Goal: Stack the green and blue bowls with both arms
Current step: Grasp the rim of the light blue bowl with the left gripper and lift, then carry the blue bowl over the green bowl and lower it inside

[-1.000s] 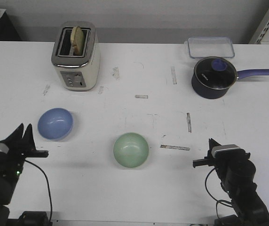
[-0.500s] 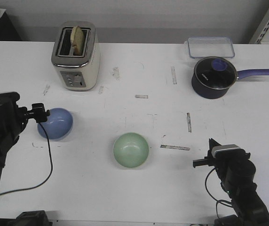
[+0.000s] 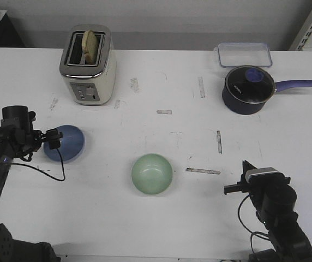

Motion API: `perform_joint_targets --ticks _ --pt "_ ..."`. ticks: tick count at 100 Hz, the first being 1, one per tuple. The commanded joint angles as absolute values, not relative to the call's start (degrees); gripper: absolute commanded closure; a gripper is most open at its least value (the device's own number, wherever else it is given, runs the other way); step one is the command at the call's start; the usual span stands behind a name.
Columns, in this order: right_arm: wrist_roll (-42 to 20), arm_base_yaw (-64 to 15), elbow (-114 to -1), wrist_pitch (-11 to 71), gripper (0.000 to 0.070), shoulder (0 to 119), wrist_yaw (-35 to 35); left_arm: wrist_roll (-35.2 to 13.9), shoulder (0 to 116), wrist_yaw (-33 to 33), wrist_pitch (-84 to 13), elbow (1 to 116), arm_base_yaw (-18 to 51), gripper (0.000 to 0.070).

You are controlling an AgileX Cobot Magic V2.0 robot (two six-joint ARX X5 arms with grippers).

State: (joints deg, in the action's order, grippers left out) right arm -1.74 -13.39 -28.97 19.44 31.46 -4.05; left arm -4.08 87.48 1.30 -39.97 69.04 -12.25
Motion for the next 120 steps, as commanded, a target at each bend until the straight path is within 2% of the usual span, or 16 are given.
perform_joint_targets --ticks 1,17,23,28,65,82,93,102,120 --pt "-1.4 -13.5 -29.6 19.1 0.07 31.6 -3.9 -4.6 89.6 1.3 -40.3 69.8 -12.5 0.0265" --pt "-1.4 -13.5 -29.6 19.1 0.07 31.6 -3.9 -4.6 91.3 1.3 -40.3 69.8 -12.5 0.0579" --pt "-1.4 -13.5 -29.6 19.1 0.07 31.6 -3.9 -4.6 91.3 1.3 -40.1 69.8 -12.5 0.066" --pt "-1.4 -13.5 -29.6 19.1 0.07 31.6 -3.9 -4.6 91.2 1.3 -40.1 69.8 -12.6 0.07" --pt "-1.4 -13.5 -29.6 19.1 0.07 31.6 -3.9 -4.6 89.1 2.1 -42.1 74.3 -12.0 0.07" --pt "-1.4 -13.5 -29.6 19.1 0.07 31.6 -3.9 -5.7 84.2 8.1 -42.5 79.9 -9.6 0.07" --pt "-1.4 -13.5 -29.6 19.1 0.07 31.6 -3.9 -5.8 80.0 11.2 -42.4 82.8 -6.2 0.07" --pt "-1.5 -13.5 -29.6 19.1 0.07 31.6 -3.9 -7.7 77.0 12.4 -42.4 84.2 -2.0 0.07" --pt "-1.5 -13.5 -29.6 19.1 0.07 31.6 -3.9 -8.1 73.6 13.4 -43.7 84.3 10.7 0.07"
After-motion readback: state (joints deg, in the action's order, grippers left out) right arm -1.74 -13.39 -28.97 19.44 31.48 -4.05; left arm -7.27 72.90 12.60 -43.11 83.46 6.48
